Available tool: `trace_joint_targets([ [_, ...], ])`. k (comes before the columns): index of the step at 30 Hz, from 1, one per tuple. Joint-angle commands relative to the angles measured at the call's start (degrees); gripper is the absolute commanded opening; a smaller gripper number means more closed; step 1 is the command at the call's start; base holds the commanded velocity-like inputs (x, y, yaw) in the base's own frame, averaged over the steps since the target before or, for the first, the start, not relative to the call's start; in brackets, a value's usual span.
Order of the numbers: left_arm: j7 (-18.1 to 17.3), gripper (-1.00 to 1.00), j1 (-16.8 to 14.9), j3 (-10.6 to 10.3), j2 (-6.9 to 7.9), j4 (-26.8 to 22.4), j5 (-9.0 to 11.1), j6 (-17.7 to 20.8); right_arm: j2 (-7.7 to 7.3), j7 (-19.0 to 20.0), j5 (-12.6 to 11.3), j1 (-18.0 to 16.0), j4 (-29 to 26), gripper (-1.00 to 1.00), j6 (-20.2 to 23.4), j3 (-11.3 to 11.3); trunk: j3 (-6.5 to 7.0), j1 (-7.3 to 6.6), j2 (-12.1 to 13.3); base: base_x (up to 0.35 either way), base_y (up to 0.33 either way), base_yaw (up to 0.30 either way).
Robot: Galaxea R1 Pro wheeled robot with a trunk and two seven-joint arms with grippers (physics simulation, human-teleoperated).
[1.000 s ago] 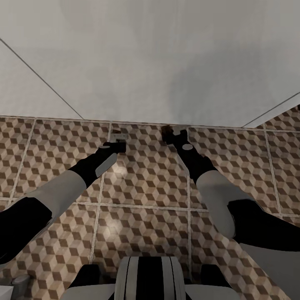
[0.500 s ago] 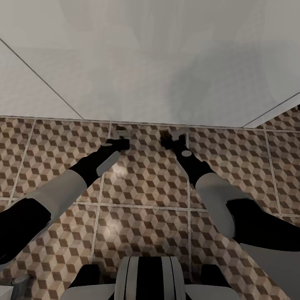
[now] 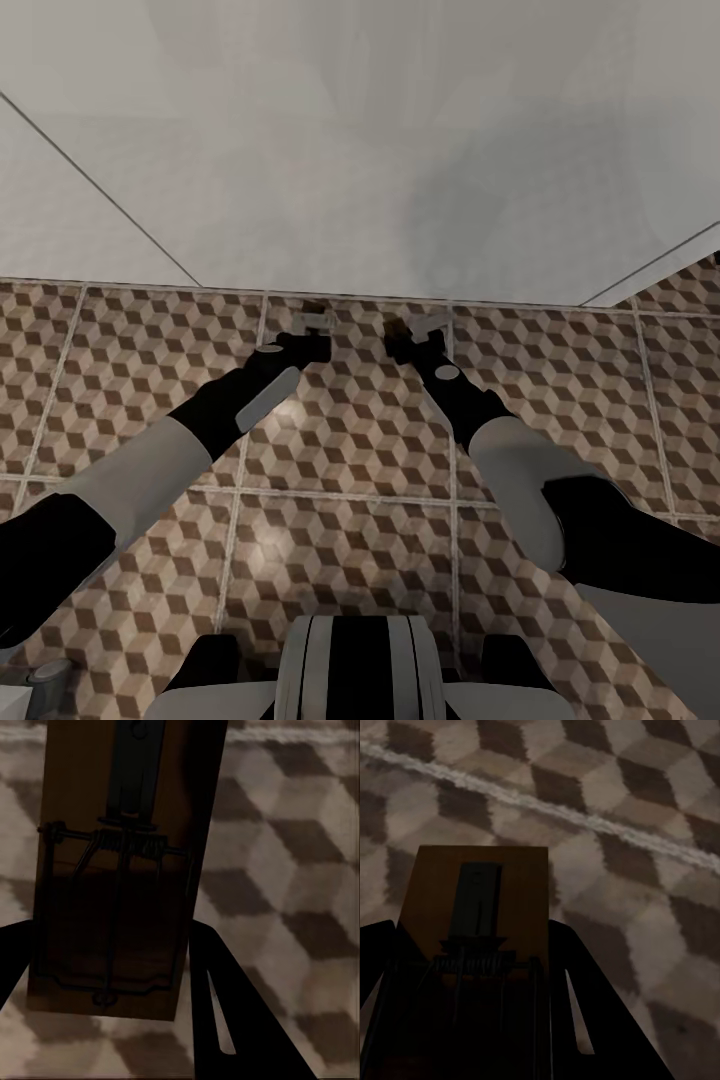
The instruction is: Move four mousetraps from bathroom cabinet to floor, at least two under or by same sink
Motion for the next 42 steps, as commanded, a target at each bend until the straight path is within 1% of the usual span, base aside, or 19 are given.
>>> trace_joint_targets([
  [1, 0.7, -1.00, 0.0, -0.3, 0.09, -0.2, 0.3, 0.2, 0.00, -0.1, 0.0, 0.0, 0.1, -1.00, -0.1, 0.2, -0.03, -0.01, 0.0, 0.000, 0.000, 0.000],
  [12, 0.7, -1.00, 0.0, -0.5, 0.09, -0.5, 0.3, 0.7, 0.00, -0.1, 0.0, 0.0, 1.0, -1.00, -0.5, 0.3, -0.03, -0.01, 0.0, 0.000, 0.000, 0.000],
  [15, 0.7, -1.00, 0.1, -0.5, 0.11, -0.5, 0.3, 0.7, 0.00, -0.1, 0.0, 0.0, 1.1, -1.00, -2.3, 0.3, -0.03, -0.01, 0.0, 0.000, 0.000, 0.000],
  [17, 0.7, -1.00, 0.2, -0.5, 0.18, -0.3, 0.2, 0.7, 0.00, -0.1, 0.0, 0.0, 1.2, -1.00, -4.6, 0.4, -0.03, -0.01, 0.0, 0.000, 0.000, 0.000],
  [19, 0.7, -1.00, 0.3, -0.5, 0.25, -0.1, 0.2, 0.6, 0.00, -0.1, 0.1, 0.0, 1.2, -1.00, -5.4, 0.4, -0.03, -0.01, 0.0, 0.000, 0.000, 0.000],
  [25, 1.2, -1.00, 1.2, -0.5, 0.56, 0.9, 0.1, 0.4, 0.00, -0.2, 0.1, 0.0, 1.2, -1.00, -6.5, 0.4, -0.03, -0.01, 0.0, 0.000, 0.000, 0.000],
  [31, 2.2, -1.00, 1.4, -0.5, 0.61, 1.1, 0.1, 0.4, 0.00, -0.3, 0.2, 0.0, 1.2, -1.00, -7.4, 0.4, -0.03, -0.01, 0.0, 0.000, 0.000, 0.000],
  [33, 2.3, -1.00, 1.4, -0.5, 0.61, 1.0, 0.1, 0.4, 0.00, -0.6, 0.2, 0.0, 1.2, -1.00, -8.3, 0.4, -0.03, -0.01, 0.0, 0.000, 0.000, 0.000],
  [36, 2.4, -1.00, 1.4, -0.5, 0.61, 0.9, 0.2, 0.4, 0.00, -2.4, 0.3, 0.0, 1.3, -1.00, -9.3, 0.5, -0.03, -0.01, 0.0, 0.000, 0.000, 0.000],
  [39, 2.5, -1.00, 1.4, -0.5, 0.62, 0.8, 0.2, 0.4, 0.00, -4.2, 0.4, 0.0, 2.0, -1.00, -9.7, 0.6, -0.03, -0.01, 0.0, 0.000, 0.000, 0.000],
  [42, 2.5, -1.00, 1.4, -0.5, 0.62, 0.6, 0.2, 0.6, 0.00, -4.8, 0.5, 0.0, 3.1, -1.00, -9.8, 0.7, -0.03, -0.01, 0.0, 0.000, 0.000, 0.000],
])
